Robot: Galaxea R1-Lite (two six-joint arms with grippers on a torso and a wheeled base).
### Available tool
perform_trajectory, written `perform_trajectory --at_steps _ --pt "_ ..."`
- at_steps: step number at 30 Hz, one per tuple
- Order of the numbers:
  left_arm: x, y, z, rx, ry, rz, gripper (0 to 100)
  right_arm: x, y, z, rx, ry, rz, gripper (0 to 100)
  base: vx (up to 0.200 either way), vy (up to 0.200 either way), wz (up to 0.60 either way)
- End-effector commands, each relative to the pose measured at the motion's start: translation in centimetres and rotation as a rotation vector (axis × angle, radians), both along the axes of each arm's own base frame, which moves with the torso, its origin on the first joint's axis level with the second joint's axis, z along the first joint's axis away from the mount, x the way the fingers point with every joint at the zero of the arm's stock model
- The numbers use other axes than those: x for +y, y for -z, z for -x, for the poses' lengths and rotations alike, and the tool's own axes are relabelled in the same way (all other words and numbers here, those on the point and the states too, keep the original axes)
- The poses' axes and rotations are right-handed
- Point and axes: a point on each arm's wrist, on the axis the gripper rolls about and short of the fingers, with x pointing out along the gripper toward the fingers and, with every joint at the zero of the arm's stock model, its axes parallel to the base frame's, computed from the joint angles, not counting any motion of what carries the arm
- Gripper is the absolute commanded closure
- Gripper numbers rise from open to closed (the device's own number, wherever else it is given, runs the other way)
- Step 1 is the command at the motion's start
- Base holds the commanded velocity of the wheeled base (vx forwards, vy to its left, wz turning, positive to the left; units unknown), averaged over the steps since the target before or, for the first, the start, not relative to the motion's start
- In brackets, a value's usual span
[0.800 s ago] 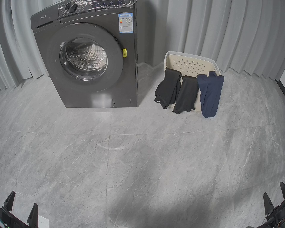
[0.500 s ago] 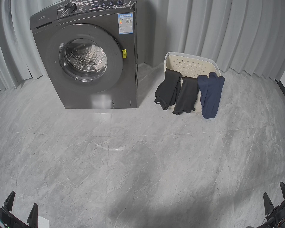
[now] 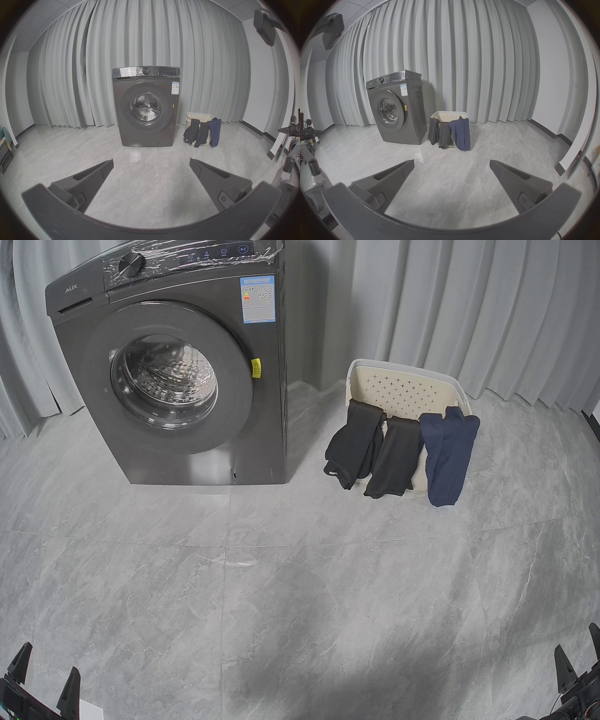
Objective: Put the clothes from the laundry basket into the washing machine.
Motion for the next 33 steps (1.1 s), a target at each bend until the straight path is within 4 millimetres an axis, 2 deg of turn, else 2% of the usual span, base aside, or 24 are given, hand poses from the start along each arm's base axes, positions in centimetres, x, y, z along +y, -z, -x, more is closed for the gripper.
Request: perform_trajectory --at_steps 1,4,22,33 --pt "0.0 0.52 -0.02 0.003 -0.001 -0.001 0 0.0 0.53 -0.01 0.001 0.0 0.0 0 0.0 0.0 -0.6" --pt "0.0 0.52 -0.02 0.003 -0.001 0.001 0 0.0 0.53 -0.01 0.001 0.0 0.0 0 0.0 0.0 0.0" --pt "0.0 0.52 -0.02 0.003 -0.001 0.004 0 0.0 0.53 -0.01 0.001 0.0 0.0 0 0.2 0.0 0.0" --pt "0.0 0.52 -0.02 0.003 -0.001 0.002 0 0.0 0.53 -0.01 0.001 0.0 0.0 0 0.0 0.0 0.0"
